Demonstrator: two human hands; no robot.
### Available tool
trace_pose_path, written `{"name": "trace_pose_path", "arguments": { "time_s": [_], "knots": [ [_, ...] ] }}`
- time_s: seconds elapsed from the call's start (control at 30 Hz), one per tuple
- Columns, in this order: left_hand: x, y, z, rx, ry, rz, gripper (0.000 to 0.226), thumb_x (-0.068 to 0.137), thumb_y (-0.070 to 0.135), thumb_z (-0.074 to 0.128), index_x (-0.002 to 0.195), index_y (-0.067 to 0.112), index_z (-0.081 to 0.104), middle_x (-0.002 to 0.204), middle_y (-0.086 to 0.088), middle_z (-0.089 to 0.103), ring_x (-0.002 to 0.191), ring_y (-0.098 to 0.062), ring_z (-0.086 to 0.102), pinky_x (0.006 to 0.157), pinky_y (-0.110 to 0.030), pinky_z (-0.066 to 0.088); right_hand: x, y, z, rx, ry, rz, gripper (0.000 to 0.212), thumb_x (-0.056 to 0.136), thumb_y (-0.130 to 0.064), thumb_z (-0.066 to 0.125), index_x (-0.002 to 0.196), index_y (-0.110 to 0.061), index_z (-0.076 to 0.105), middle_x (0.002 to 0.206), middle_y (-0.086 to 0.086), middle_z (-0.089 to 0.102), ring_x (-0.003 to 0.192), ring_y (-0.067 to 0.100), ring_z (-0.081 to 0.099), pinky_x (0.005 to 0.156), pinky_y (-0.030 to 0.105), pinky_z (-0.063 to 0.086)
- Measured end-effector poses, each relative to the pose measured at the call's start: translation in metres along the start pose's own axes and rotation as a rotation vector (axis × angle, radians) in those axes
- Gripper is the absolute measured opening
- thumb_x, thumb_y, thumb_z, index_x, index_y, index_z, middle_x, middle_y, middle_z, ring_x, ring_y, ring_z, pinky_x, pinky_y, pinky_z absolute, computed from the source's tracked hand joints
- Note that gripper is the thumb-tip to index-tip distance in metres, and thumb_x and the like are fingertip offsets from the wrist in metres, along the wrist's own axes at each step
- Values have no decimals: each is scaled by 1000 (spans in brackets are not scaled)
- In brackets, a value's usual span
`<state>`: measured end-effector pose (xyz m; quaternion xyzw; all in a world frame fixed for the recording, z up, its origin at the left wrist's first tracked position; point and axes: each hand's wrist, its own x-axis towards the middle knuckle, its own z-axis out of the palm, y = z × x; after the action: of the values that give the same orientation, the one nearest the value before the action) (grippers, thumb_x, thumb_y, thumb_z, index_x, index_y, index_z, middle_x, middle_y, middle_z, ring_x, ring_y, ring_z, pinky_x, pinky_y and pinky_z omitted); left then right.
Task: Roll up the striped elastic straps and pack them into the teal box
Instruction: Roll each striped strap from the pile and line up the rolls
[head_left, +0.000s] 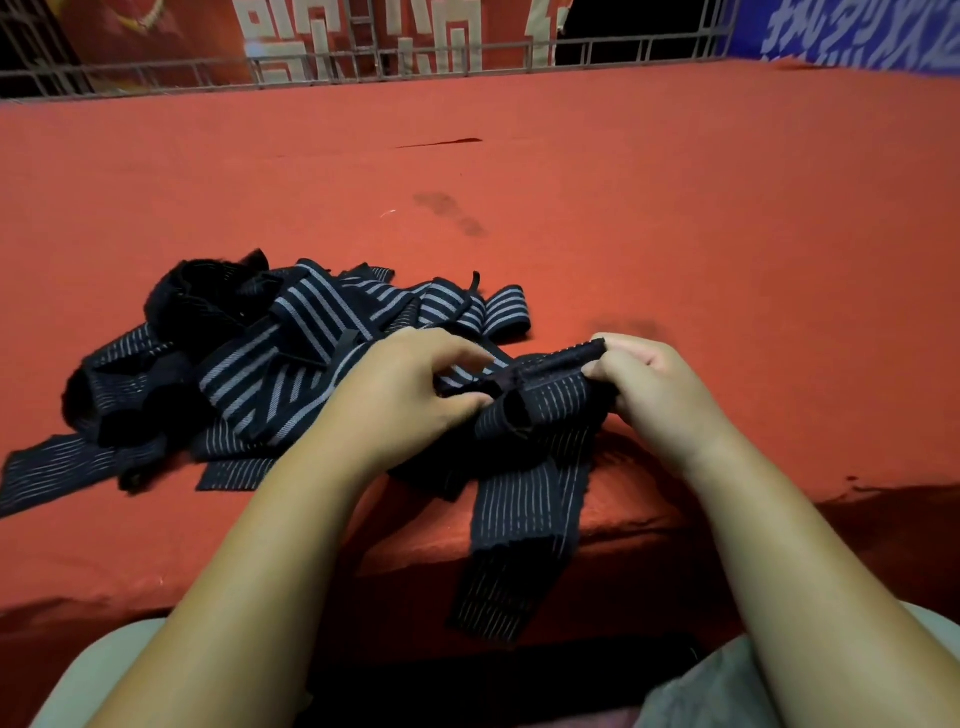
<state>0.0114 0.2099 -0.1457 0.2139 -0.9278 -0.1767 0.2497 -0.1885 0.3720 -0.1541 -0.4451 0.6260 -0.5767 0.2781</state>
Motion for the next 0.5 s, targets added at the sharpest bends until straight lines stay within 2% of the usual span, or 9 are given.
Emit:
{"name": "trace_pose_path", "arguments": {
  "time_s": [0.1, 0.17, 0.23, 0.3, 0.4, 0.5],
  "knots": [
    [2, 2, 9, -5, 88, -16, 21, 93, 27, 82, 108, 42, 81, 104, 23, 76, 103, -5, 68, 94, -40, 57, 0, 0, 2, -2, -4, -17, 24, 86, -23, 54, 76, -6, 40, 79, 5, 41, 77, 22, 37, 74, 47, 29],
    [3, 4, 12, -94, 169, -68, 17, 94, 23, 81, 103, 36, 84, 99, 22, 78, 99, 0, 72, 93, -38, 58, 0, 0, 1, -18, -11, -21, 28, 86, -27, 55, 77, -5, 41, 80, 5, 42, 78, 22, 39, 75, 47, 31],
    [3, 8, 11, -216, 230, -179, 14, 93, 21, 80, 95, 33, 86, 92, 22, 79, 94, 4, 72, 91, -32, 58, 0, 1, 1, -62, -8, -29, 29, 87, -28, 55, 77, -5, 40, 79, 5, 41, 76, 21, 38, 74, 46, 31],
    [4, 6, 6, -297, 358, -315, 12, 90, 21, 79, 83, 30, 82, 82, 18, 77, 82, -1, 72, 84, -35, 60, 1, 3, -1, -131, 3, -23, 29, 89, -26, 55, 77, -4, 40, 78, 5, 41, 74, 21, 38, 72, 44, 31],
    [7, -8, -7, -208, 490, -433, 10, 91, 24, 75, 81, 24, 74, 77, 10, 72, 77, -13, 71, 80, -42, 61, 1, 6, -5, -80, 18, -12, 26, 88, -24, 55, 77, -6, 41, 79, 5, 40, 76, 20, 39, 74, 43, 32],
    [5, -11, -14, -134, 481, -484, 8, 94, 25, 74, 86, 24, 73, 78, 10, 71, 80, -14, 70, 80, -37, 58, 2, 1, -8, 41, 105, -74, 20, 92, -12, 53, 76, -2, 46, 73, 2, 38, 68, 16, 39, 65, 34, 32]
  ]
}}
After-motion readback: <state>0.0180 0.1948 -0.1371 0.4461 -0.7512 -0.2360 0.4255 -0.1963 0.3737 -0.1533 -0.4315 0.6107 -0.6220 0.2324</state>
